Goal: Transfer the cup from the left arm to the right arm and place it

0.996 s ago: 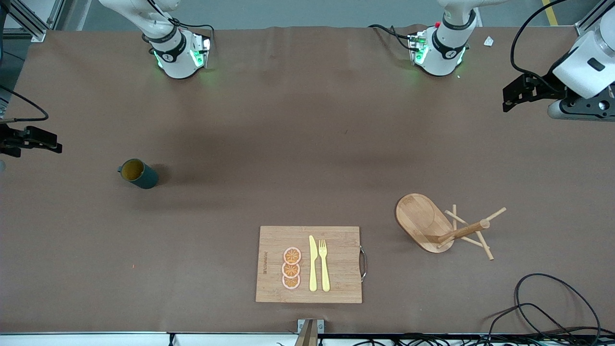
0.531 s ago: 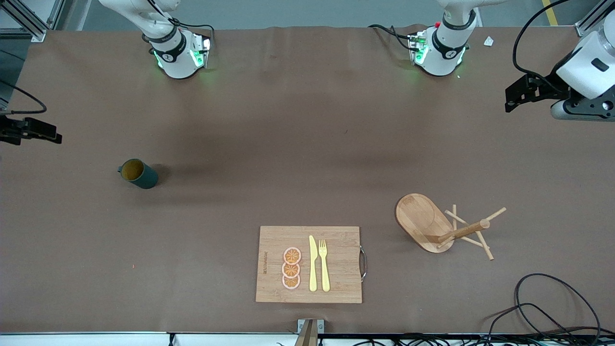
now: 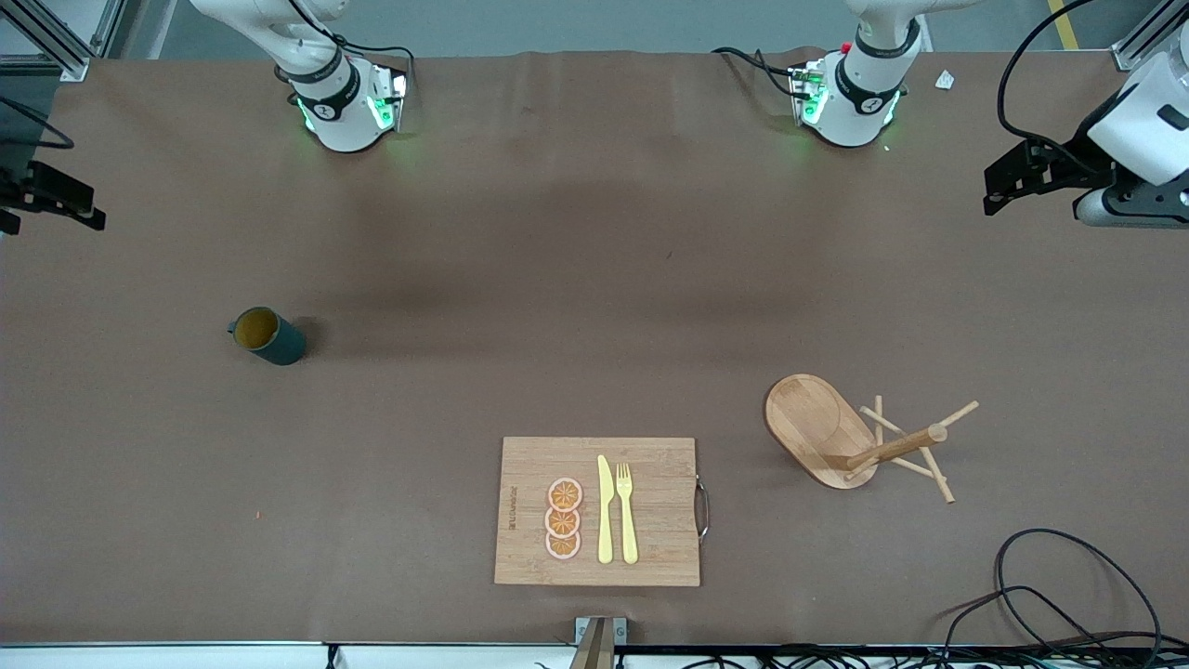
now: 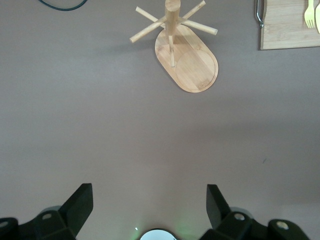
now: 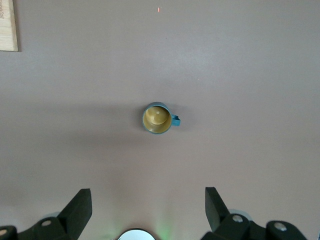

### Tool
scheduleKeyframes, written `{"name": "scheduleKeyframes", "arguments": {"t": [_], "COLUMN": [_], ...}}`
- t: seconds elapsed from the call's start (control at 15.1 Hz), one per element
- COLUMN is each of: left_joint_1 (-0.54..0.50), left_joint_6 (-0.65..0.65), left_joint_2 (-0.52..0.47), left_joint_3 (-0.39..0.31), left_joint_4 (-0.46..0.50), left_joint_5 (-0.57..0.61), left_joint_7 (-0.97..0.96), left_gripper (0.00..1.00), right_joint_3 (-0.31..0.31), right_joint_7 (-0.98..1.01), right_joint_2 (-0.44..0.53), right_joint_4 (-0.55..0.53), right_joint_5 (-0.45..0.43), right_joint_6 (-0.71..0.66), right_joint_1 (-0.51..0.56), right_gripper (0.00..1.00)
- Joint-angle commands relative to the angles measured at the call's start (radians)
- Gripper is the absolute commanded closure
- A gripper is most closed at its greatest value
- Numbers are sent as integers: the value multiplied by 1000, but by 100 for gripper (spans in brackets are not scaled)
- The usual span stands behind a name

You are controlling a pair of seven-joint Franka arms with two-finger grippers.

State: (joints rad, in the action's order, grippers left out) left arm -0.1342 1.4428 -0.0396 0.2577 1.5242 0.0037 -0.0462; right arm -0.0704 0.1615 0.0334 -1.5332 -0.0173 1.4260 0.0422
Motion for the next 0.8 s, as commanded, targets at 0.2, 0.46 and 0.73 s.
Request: {"name": "scheduleKeyframes", "arguments": {"t": [0.2,0.46,0.73], "left_joint_1": [-18,-22,-16], "left_joint_6": [39,39,39], "left_joint_2": [-65,-51,-45], "left_joint_3": [-5,-5,-3], "left_joint_4": [65,53,51], "left_joint_5": [-5,1,2], "left_joint_7": [14,16,14], "left_gripper": [0,0,0], "right_joint_3": [1,4,6], "right_joint_7": [-16,-17,-13], "right_joint_2": [59,68,66], "right_joint_4": [-42,-42,-44], "right_joint_5": [-7,-6,-6], "right_joint_6": [10,11,11], "right_joint_1": [-1,-5,-7], "right_gripper": [0,0,0]}}
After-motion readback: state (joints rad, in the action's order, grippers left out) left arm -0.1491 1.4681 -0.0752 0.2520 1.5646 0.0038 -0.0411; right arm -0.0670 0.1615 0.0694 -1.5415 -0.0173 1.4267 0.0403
